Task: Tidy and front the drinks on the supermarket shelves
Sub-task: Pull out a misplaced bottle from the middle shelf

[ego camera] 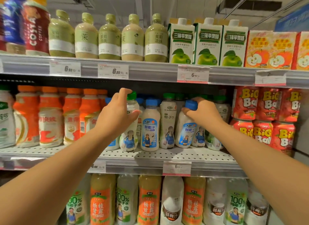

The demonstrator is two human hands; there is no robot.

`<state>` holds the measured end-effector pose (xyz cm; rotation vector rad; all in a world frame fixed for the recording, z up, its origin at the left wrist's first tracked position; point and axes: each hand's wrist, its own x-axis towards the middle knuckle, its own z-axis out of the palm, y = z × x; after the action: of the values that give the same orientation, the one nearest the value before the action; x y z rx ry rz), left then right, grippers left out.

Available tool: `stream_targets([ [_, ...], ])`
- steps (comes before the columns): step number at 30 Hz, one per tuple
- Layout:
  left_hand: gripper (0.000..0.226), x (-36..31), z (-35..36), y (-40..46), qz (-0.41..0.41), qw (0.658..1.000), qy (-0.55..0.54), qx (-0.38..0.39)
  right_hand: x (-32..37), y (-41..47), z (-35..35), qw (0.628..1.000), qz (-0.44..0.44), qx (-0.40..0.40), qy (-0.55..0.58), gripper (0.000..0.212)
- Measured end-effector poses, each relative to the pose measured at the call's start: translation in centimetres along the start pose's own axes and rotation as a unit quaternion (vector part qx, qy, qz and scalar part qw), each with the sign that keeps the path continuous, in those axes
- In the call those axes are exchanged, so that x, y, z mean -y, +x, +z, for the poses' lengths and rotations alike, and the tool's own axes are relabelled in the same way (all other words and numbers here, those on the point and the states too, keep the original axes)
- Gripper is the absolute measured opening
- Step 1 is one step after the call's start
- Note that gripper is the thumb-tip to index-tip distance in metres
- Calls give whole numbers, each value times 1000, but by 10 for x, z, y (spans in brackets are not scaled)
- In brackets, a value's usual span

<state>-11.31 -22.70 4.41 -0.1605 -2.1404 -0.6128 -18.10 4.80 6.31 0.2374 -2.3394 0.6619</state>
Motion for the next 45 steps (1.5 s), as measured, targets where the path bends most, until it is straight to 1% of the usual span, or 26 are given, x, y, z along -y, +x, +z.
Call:
stream_targets([
  [3,62,-3,-3,-8,11,1000,0,-8,1,-19,-8,999,-22,-25,-6,38],
  [4,61,-4,-5,-10,18,1000,-1,-11,2,-25,-10,999,-33,-30,-15,36],
  [9,56,-7,-13,-24,39,999,-18,-16,23,-57,-37,995,-87,-53,-5,46],
  [11,56,-5,-18,-28,42,998,-35,-19,38,-65,-50,993,-101,-54,-3,43],
  [14,58,3,-37,-31,27,996,-75,-43,69,-73,-60,994,-102,-39,21,35],
  [16,60,11,-56,-31,16,993,-101,-56,94,-75,-56,993,-106,-29,34,28],
  [19,62,28,-84,-35,20,994,-90,-53,129,-74,-39,993,-109,-9,46,29],
  [24,66,59,-113,-59,67,998,-9,-21,173,-67,0,995,-93,22,37,33],
  [29,65,86,-126,-72,51,998,23,-6,194,-53,31,997,-61,40,-1,36],
  [33,64,96,-134,-72,54,998,28,10,200,-39,48,998,-26,55,-23,42],
  [39,63,103,-131,-67,57,998,6,-1,205,-27,65,998,8,46,-34,42],
  [42,65,103,-125,-66,59,998,-5,5,206,-24,69,996,21,66,-53,38],
  [45,65,99,-119,-65,56,998,-8,13,205,-19,71,994,30,85,-56,39],
])
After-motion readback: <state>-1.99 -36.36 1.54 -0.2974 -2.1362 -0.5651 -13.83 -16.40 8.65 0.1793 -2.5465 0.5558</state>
